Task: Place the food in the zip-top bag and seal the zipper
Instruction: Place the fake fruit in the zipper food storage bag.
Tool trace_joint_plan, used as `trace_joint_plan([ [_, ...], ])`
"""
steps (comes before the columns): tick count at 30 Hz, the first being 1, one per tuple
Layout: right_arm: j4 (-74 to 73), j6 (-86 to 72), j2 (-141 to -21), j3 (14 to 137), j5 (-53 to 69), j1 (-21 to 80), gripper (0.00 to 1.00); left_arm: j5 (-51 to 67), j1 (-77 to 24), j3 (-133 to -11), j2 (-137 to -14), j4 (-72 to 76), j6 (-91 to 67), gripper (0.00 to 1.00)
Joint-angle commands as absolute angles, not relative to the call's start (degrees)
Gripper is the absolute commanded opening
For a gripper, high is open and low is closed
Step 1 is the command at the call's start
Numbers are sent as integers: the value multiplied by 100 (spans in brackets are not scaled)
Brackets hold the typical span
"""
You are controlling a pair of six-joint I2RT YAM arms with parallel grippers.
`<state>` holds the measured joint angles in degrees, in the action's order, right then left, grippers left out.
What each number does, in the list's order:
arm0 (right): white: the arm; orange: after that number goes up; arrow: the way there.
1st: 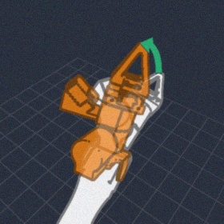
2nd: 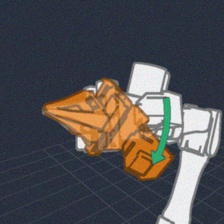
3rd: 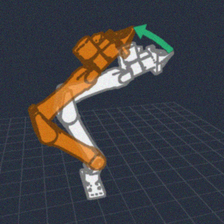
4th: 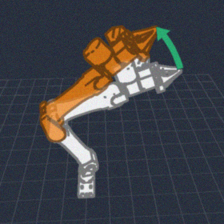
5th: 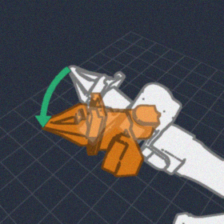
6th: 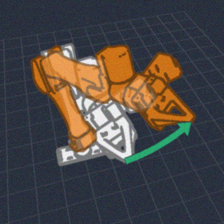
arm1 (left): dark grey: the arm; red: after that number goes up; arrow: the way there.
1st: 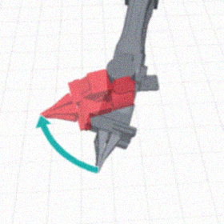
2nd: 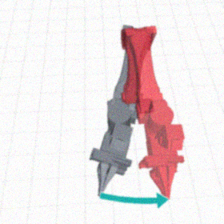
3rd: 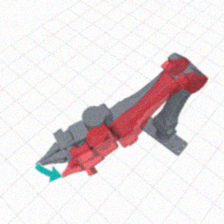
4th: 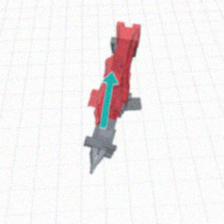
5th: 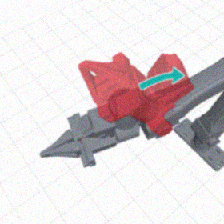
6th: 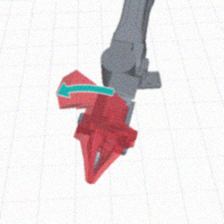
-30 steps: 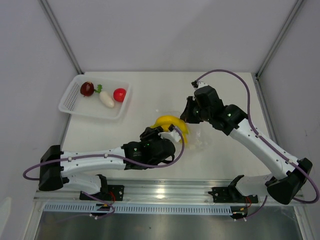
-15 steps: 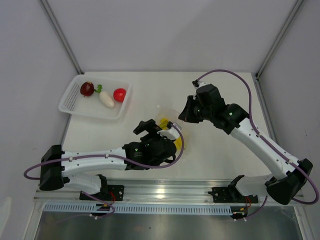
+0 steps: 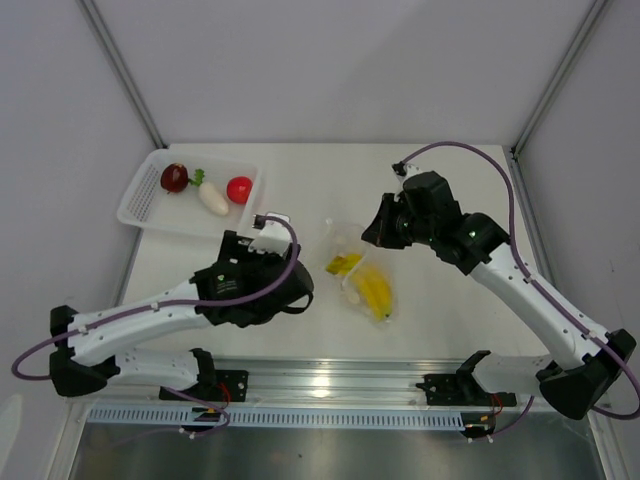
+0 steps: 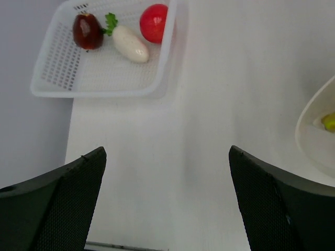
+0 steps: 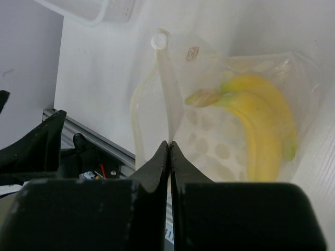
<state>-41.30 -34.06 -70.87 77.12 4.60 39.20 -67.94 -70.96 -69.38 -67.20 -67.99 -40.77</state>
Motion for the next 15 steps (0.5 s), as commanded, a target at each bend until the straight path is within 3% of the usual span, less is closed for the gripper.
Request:
trace_joint_plan([
  [1,-3955,-3243,-6838,7664,589,3911,0,-5296,-6716,-6333,-5979,-5859,-3325,99],
  [3,-3964,-3182,-6786,7612,589,3902,0,-3894,-6348,-6040,-5374,-4849,-2990,99],
  [6,-3894,-3120,-6689,7480,641,3902,0,-2728,-6013,-5459,-5028,-4255,-2813,95],
  [15,-3911,-2971,-6680,7444,554,3902,0,-2145,-4872,-6072,-5431,-4245,-2611,100],
])
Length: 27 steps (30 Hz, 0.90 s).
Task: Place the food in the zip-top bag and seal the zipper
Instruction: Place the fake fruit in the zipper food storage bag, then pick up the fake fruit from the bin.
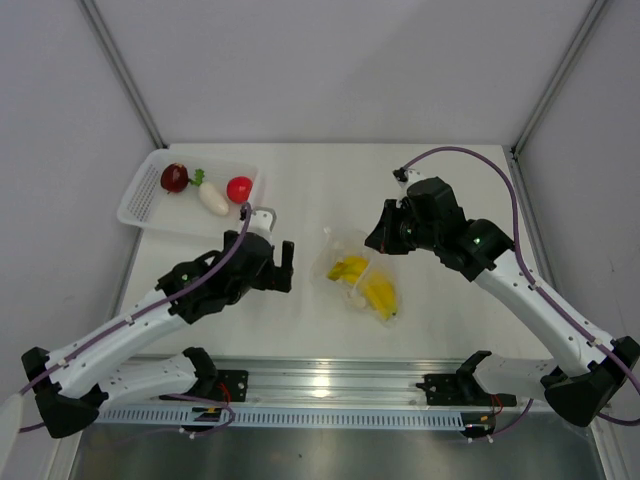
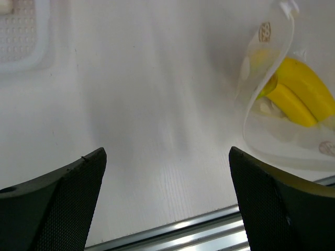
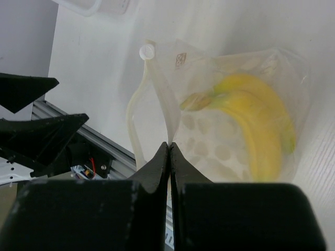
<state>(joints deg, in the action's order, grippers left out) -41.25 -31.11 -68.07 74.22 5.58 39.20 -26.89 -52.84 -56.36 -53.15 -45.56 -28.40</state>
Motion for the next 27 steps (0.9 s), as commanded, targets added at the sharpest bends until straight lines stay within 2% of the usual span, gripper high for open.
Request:
trace_joint_plan([
  [1,-3946,-2945,-6688,7453,519,3902,0,-2162,-4765,-6221,-5501,-4263,-2584,99],
  [7,-4052,-2839,-6697,7471,422,3902,0,-1943,-3833,-6627,-6038,-4202,-2592,100],
  [18,-4122,-2725,-6802,7462,396,3902,0,-432,-1733,-6882,-6845,-3604,-3058,100],
  [27,-4113,-2593,-7005,7550,483,3859,0,-299,-546,-7241,-8005,-2989,-3910,100],
])
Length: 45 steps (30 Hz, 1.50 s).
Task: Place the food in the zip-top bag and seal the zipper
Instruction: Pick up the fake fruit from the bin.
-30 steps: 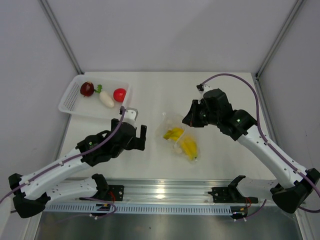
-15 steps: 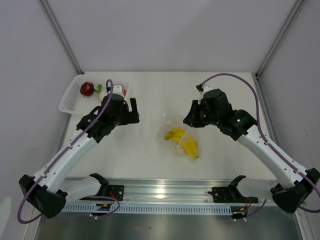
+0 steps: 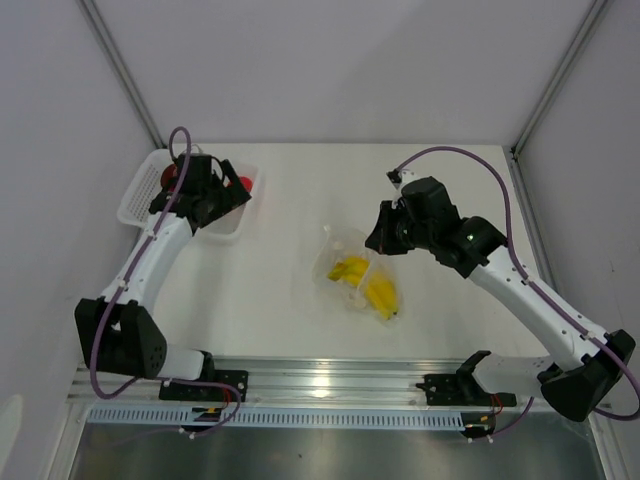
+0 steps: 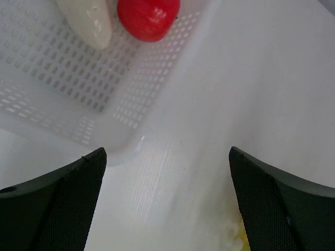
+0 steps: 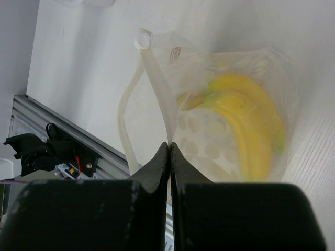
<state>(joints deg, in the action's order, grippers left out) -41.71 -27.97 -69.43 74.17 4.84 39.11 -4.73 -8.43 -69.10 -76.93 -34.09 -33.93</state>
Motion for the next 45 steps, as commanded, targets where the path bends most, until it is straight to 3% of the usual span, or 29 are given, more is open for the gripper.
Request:
trace_joint_plan([
  [1,-4113,-2567,-7057,7576,483,3841,0,-264,-467,-7286,-8155,-2953,-4007,99],
  [18,-4043,-2101,-7409,7488,940,3129,0,-369,-62,-9834,-11530,-3313,-5624,96],
  [45,-3744,-2013,-7436,7181,1380,2610,0,-475,193,-10213,-12507,-3604,-7110,99],
])
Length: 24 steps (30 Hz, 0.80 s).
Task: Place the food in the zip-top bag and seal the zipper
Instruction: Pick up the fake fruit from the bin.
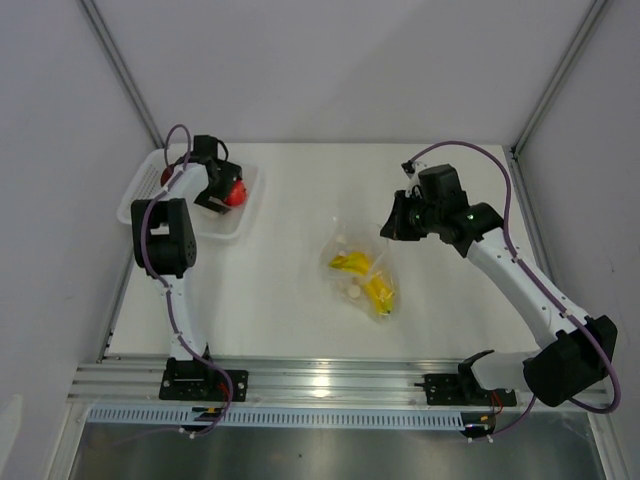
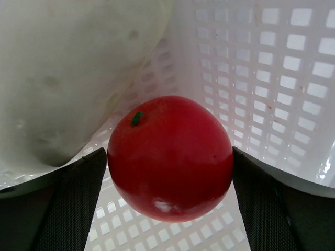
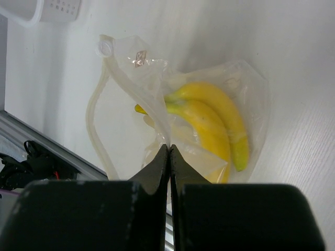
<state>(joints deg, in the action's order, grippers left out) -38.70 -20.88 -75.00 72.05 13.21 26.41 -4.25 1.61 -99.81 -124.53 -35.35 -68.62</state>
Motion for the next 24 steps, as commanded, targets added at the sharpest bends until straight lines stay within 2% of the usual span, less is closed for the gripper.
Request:
trace_joint_plan([
  [1,-3753,-2004,-7418,7181,1380,2593,0,-483,193,-10230,-12542,-3586,-7119,99],
  [6,-3762,-2021,-7365,7154,1362,2593,0,-413,193,-10222,-12560,-3402,-6988,89],
  [9,-3788,-2039,-7348,7154,1354,2593,0,-387,202,-10204,-12489,-3279,-6865,77],
  [12,-3797,-2065,-7286,7154,1345,2601,0,-404,193,-10160,-12358,-3243,-6759,59],
  [13,-3814,-2074,-7260,7163,1345,2602,0,-457,193,-10117,-12314,-3234,-6733,48],
  [16,-3823,-2100,-7225,7172,1345,2601,0,-483,193,-9985,-12086,-3182,-6671,29],
  [21,-3850,-2153,-7163,7172,1301,2628,0,-387,193,-9870,-11760,-3226,-6417,10],
  [22,-3858,-2162,-7154,7163,1283,2628,0,-343,193,-9809,-11621,-3199,-6355,3],
  [24,-3858,-2171,-7128,7137,1257,2645,0,-220,185,-9616,-11418,-3086,-6206,1],
])
